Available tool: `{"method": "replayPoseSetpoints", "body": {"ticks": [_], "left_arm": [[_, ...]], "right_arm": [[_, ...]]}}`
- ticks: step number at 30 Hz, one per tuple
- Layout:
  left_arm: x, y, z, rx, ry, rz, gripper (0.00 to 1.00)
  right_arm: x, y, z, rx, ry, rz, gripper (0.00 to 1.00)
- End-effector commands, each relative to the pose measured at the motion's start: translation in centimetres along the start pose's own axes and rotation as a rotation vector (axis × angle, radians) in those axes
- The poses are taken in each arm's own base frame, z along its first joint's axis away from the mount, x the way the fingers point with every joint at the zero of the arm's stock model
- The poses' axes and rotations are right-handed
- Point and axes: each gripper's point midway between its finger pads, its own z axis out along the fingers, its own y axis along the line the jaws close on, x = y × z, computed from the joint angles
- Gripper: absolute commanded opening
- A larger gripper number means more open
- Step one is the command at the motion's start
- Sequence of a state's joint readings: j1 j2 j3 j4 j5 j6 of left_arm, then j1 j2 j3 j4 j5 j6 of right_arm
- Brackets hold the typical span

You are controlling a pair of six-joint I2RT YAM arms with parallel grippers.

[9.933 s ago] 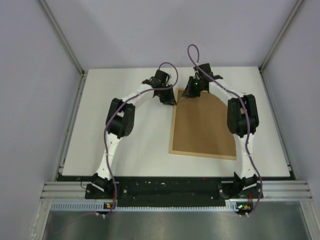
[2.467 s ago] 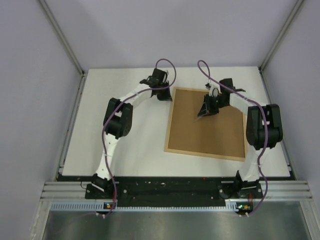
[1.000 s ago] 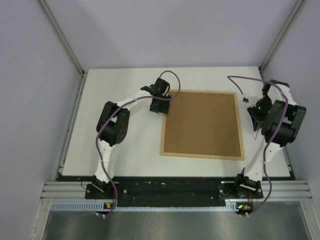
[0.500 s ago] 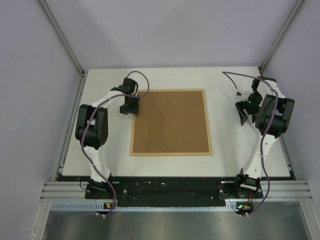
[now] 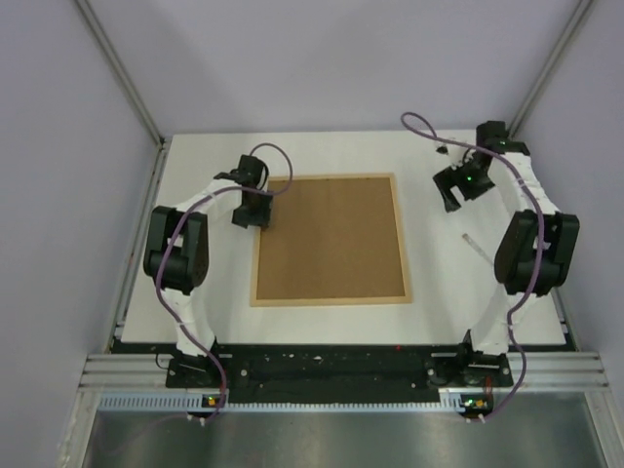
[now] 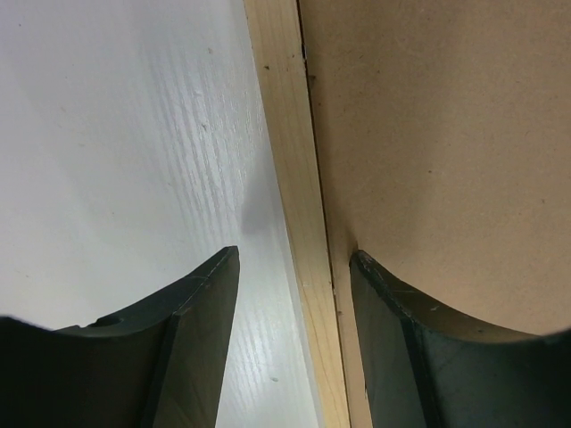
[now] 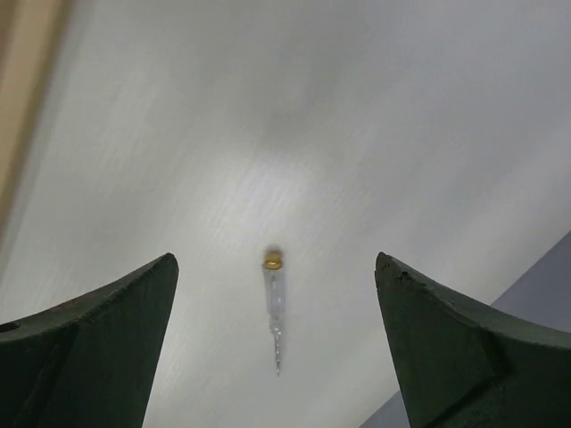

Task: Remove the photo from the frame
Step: Move the photo frame to the center of the board, then turn over the photo frame at the center of the board.

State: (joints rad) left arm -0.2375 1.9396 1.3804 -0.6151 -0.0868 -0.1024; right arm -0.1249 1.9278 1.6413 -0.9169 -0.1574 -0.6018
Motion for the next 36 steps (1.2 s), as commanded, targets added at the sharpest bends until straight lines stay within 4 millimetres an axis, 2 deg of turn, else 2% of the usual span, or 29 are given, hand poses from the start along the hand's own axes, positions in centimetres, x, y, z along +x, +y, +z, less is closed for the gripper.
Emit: {"method": "replayPoseSetpoints", "body": {"ticks": [1,4,5,8,10,13,19,23,27,33,36], "left_arm": [[-3.1,0.6,-3.4,0.048,-0.087,-0.01,0.59],[-3.5,0.7,-4.4,0.122,-0.083,-0.039,0.6],[-3.7,0.8,-4.7,0.14,-0.087,-0.047,0.61],[-4.1,1.6,-5.7,0.179,-0.102,-0.083,0.61],[-4.3,2.2,-6.5,0.202,-0.111,-0.102,0.61],[-4.3,3.5,-7.6,0.212,-0.127,-0.125,0.61],[-3.2,6.7,-8.9,0.215,-0.146,-0.185,0.61],[-1.7,6.8,-9.2,0.241,-0.139,-0.19,0.61],[-0.3,6.5,-8.6,0.254,-0.111,-0.186,0.61],[0.1,6.1,-8.1,0.274,-0.102,-0.186,0.6],[0.1,6.0,-8.1,0.285,-0.103,-0.187,0.6]], "right_arm": [[-4.7,10.0,-5.5,-0.085,-0.201,-0.375,0.91],[-5.0,18.5,-6.7,-0.21,-0.256,-0.564,0.91],[-5.1,22.0,-7.2,-0.264,-0.281,-0.635,0.91],[-4.4,29.0,-7.3,-0.373,-0.306,-0.764,0.91],[-3.5,32.6,-6.8,-0.413,-0.3,-0.835,0.9],[-2.0,36.3,-5.1,-0.423,-0.263,-0.921,0.89],[0.5,39.9,-1.4,-0.413,-0.188,-0.979,0.82],[2.1,41.3,-0.3,-0.457,-0.14,-0.979,0.73],[4.2,42.4,0.4,-0.482,-0.102,-1.006,0.69],[6.2,43.1,1.4,-0.494,-0.063,-1.028,0.66],[6.2,43.1,2.2,-0.463,-0.061,-1.029,0.63]]}}
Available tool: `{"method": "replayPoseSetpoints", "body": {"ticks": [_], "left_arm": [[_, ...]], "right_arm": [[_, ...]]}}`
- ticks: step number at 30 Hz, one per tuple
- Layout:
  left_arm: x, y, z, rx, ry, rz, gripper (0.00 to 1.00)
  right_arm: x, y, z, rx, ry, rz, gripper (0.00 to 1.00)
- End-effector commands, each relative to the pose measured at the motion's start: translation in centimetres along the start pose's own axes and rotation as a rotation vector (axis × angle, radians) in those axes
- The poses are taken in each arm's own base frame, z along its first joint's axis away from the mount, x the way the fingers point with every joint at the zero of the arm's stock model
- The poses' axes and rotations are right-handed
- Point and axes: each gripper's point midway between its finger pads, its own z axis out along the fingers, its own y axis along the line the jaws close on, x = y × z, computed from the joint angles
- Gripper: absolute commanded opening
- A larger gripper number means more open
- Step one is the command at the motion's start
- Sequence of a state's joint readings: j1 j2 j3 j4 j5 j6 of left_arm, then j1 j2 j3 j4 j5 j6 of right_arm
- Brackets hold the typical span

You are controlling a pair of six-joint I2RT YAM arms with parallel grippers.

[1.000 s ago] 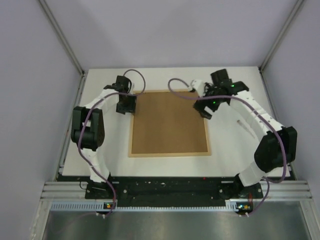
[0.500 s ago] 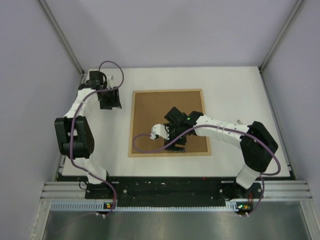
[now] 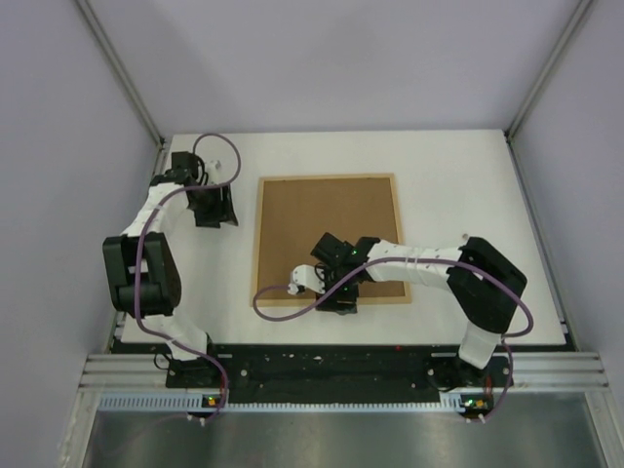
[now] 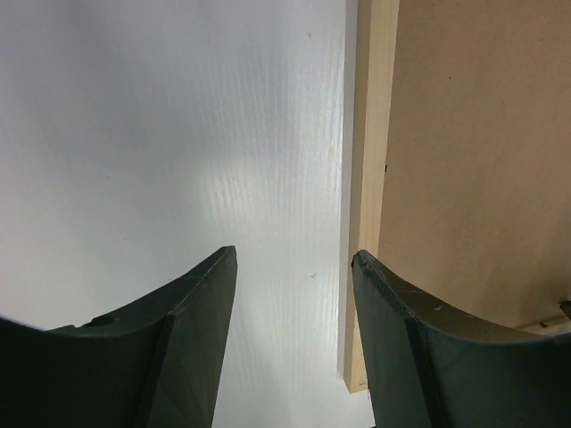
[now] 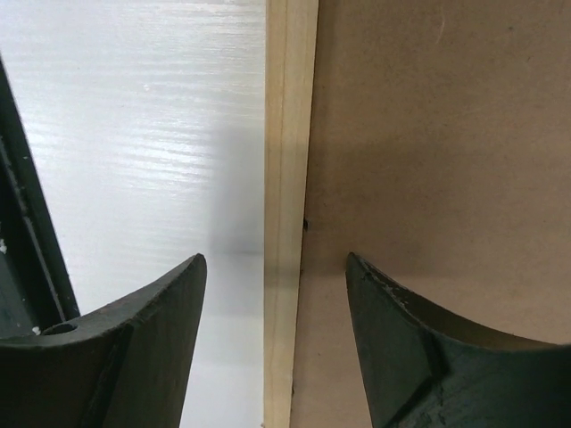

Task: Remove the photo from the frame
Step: Turn over the photo frame at the center of the board.

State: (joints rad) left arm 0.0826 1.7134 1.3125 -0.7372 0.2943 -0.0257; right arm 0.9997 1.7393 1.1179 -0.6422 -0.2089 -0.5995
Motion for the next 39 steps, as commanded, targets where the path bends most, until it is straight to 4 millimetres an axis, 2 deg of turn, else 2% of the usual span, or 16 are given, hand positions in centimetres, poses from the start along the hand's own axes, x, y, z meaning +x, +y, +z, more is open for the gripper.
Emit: {"method": "replayPoseSetpoints", "body": {"ticks": [1,4,7,10,12,15,16,18,20,21,22,25,32,39], "left_arm": [[-0.9,-0.9,-0.9,0.042,-0.047,0.03,0.6],[-0.8,-1.1,-0.8,0.053,-0.046,0.032,0.6],[-0.5,-1.3,-0.6,0.066,-0.035,0.03,0.6],[-0.3,-1.4,-0.4,0.079,-0.028,0.026,0.6],[-0.2,-1.5,-0.3,0.083,-0.026,0.026,0.6],[-0.1,-1.6,-0.2,0.093,-0.023,0.025,0.6],[0.0,-1.6,-0.1,0.096,-0.021,0.025,0.6],[0.0,-1.8,0.0,0.111,-0.021,0.025,0.6],[0.2,-2.1,0.0,0.129,-0.019,0.024,0.6],[0.3,-2.2,0.2,0.135,-0.013,0.022,0.6],[0.5,-2.2,0.4,0.138,-0.006,0.02,0.6],[1.0,-2.2,0.8,0.147,0.005,0.015,0.6],[2.4,-2.6,2.0,0.193,0.04,-0.002,0.6],[3.6,-4.8,2.6,0.35,0.087,-0.029,0.61]], "right_arm": [[-0.3,-0.5,1.4,0.045,-0.005,-0.001,0.63],[0.4,-1.0,2.0,0.081,0.016,-0.013,0.59],[0.7,-0.9,2.5,0.077,0.032,-0.019,0.45],[0.8,-0.3,2.7,0.057,0.037,-0.026,0.39],[1.1,-0.3,2.8,0.064,0.049,-0.031,0.4],[1.4,-0.6,2.9,0.091,0.065,-0.04,0.51],[1.6,-0.4,3.0,0.089,0.071,-0.047,0.49],[1.8,-0.4,3.2,0.083,0.079,-0.047,0.36],[2.0,0.0,3.4,0.063,0.087,-0.044,0.11],[2.1,0.1,3.4,0.057,0.092,-0.04,0.01],[1.9,0.1,3.2,0.057,0.09,-0.043,0.0],[1.0,-0.7,1.9,0.094,0.068,-0.061,0.0],[-3.6,-2.5,-4.1,0.176,-0.051,-0.103,0.0],[-4.9,-3.4,-6.9,0.194,-0.073,-0.094,0.0]]}}
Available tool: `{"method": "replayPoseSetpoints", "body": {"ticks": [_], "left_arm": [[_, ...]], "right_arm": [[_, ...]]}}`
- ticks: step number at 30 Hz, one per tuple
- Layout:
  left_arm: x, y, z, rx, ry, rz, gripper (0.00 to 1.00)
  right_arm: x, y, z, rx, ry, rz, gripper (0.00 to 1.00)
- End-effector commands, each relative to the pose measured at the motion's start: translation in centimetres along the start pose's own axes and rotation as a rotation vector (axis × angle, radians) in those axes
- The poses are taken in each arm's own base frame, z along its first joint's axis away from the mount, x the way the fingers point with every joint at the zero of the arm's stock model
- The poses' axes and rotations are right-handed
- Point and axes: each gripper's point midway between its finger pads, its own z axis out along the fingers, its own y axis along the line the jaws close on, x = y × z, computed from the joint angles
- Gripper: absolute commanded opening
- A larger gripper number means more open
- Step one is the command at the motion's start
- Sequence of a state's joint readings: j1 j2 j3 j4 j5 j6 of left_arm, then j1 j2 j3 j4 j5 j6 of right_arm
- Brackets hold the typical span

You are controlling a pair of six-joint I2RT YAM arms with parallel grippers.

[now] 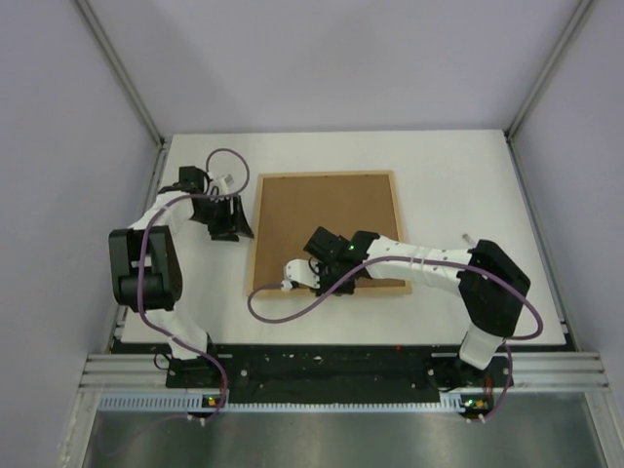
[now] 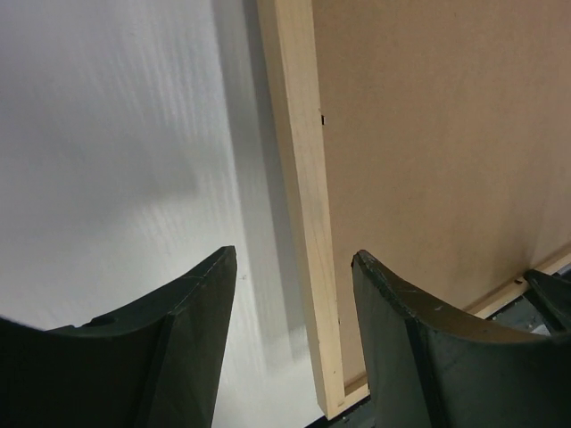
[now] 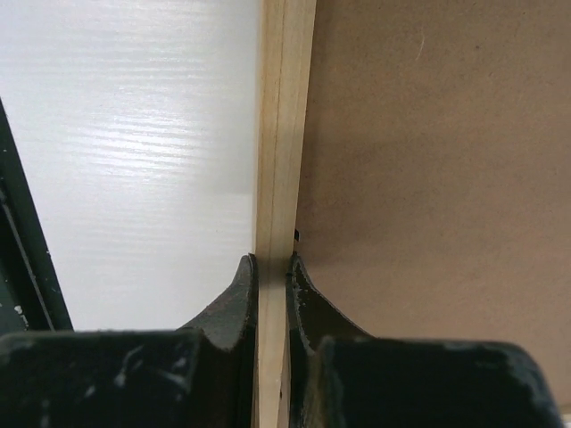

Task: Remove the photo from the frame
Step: Turn over the photo frame at the center of the board.

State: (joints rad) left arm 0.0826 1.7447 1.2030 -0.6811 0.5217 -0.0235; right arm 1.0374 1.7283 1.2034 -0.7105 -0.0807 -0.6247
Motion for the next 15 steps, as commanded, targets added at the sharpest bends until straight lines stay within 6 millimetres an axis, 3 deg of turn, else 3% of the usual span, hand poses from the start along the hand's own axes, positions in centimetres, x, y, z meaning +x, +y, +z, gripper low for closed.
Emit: {"method": "replayPoseSetpoints", "body": {"ticks": [1,9,15], "left_arm": [[0.2,-1.8,0.8,0.134,0.01,0.003,0.61],[-0.1,-1.7,1.4,0.147,0.017,-0.015,0.61],[-0.4,-3.5,2.1,0.28,0.024,-0.074,0.61]], "right_arm": [[-3.5,-2.7,-5.1,0.097,-0.128,-0.018,0.0],[-4.5,-4.6,-8.6,0.154,-0.174,0.015,0.0],[-5.8,-5.6,-11.2,0.176,-0.224,0.041,0.0]]}}
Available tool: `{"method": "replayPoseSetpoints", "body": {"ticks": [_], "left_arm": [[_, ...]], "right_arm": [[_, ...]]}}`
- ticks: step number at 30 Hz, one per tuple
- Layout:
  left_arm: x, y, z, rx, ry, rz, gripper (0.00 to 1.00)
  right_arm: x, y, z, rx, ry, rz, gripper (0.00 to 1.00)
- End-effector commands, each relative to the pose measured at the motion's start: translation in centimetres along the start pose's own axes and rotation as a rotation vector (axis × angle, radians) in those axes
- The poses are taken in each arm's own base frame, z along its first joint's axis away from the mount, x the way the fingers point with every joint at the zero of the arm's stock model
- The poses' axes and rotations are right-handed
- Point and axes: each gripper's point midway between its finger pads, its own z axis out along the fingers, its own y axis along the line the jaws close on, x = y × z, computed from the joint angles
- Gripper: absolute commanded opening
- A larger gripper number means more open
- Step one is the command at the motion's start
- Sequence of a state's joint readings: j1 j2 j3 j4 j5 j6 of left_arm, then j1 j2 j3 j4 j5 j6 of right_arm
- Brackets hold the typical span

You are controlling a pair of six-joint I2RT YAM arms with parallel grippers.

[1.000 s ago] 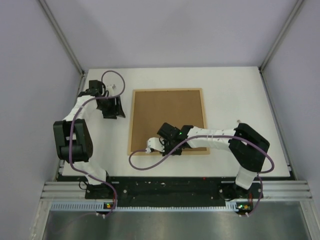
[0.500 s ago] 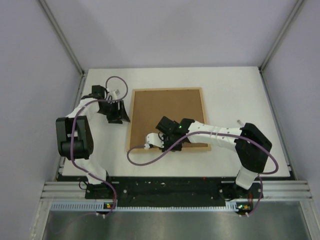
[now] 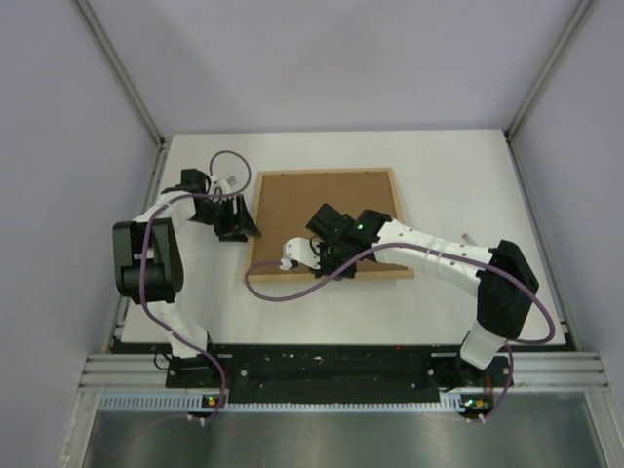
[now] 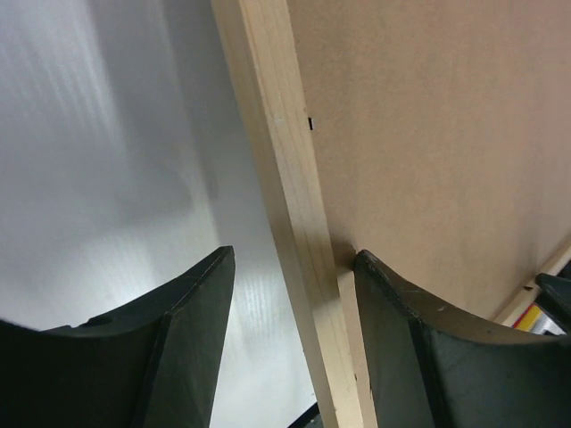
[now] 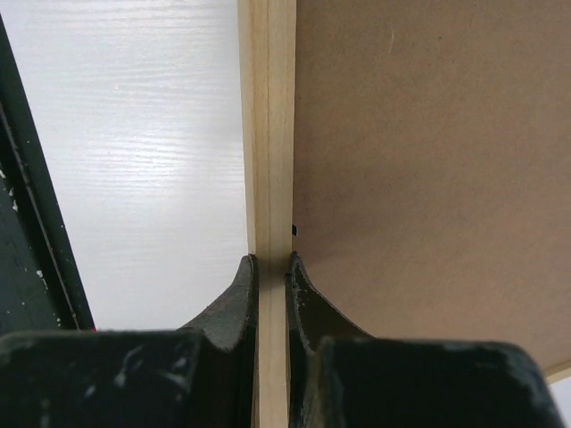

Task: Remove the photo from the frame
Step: Turn over the photo frame at the center of the board.

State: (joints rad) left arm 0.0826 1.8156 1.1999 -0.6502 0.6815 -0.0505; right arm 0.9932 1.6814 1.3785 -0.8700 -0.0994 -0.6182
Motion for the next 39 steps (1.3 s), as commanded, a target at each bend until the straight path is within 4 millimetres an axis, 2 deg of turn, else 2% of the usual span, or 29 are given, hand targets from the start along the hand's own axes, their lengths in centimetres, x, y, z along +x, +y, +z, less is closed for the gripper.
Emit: {"method": "replayPoseSetpoints", "body": {"ticks": [1,4,7,11,15,16,18,21,24,26,27,32,35,39], "left_arm": [[-1.0,-2.0,0.8,0.147,-0.015,-0.032,0.61],[-1.0,-2.7,1.3,0.21,-0.005,-0.079,0.56],[-0.8,-3.3,1.7,0.264,0.003,-0.127,0.46],[-0.9,-3.8,1.7,0.308,-0.005,-0.166,0.23],[-1.2,-4.9,1.1,0.36,-0.01,-0.183,0.08],[-1.3,-5.2,1.0,0.371,-0.011,-0.186,0.04],[-1.5,-5.7,0.5,0.389,-0.016,-0.191,0.0],[-1.9,-6.5,-0.2,0.417,-0.025,-0.206,0.0],[-2.5,-6.9,-0.8,0.442,-0.043,-0.224,0.0],[-3.0,-7.3,-1.2,0.462,-0.053,-0.234,0.0],[-3.1,-7.4,-1.3,0.465,-0.057,-0.234,0.0],[-3.7,-7.7,-1.7,0.48,-0.063,-0.25,0.0],[-4.2,-7.6,-1.7,0.487,-0.059,-0.276,0.0],[-5.2,-7.6,-1.6,0.484,-0.062,-0.291,0.0]], "right_arm": [[-4.4,-3.4,-5.7,0.144,-0.176,0.0,0.0],[-4.6,-3.9,-6.2,0.165,-0.176,0.007,0.0],[-4.7,-4.3,-6.5,0.181,-0.181,0.016,0.0],[-4.9,-4.6,-6.9,0.201,-0.191,0.027,0.0],[-4.6,-5.0,-7.2,0.23,-0.182,0.029,0.0],[-4.6,-5.2,-7.3,0.24,-0.181,0.029,0.04],[-4.2,-5.7,-7.5,0.274,-0.164,0.026,0.24],[-3.8,-6.2,-7.6,0.319,-0.14,0.007,0.5],[-3.9,-6.1,-7.6,0.361,-0.115,-0.052,0.7],[-4.7,-5.5,-7.7,0.381,-0.108,-0.102,0.73],[-5.1,-5.1,-7.5,0.378,-0.106,-0.121,0.8],[-6.8,-2.1,-4.7,0.351,-0.094,-0.206,0.82],[-7.1,-1.4,-2.3,0.414,-0.072,-0.219,0.82],[-7.6,-0.8,-0.2,0.49,-0.095,-0.156,0.83]]}}
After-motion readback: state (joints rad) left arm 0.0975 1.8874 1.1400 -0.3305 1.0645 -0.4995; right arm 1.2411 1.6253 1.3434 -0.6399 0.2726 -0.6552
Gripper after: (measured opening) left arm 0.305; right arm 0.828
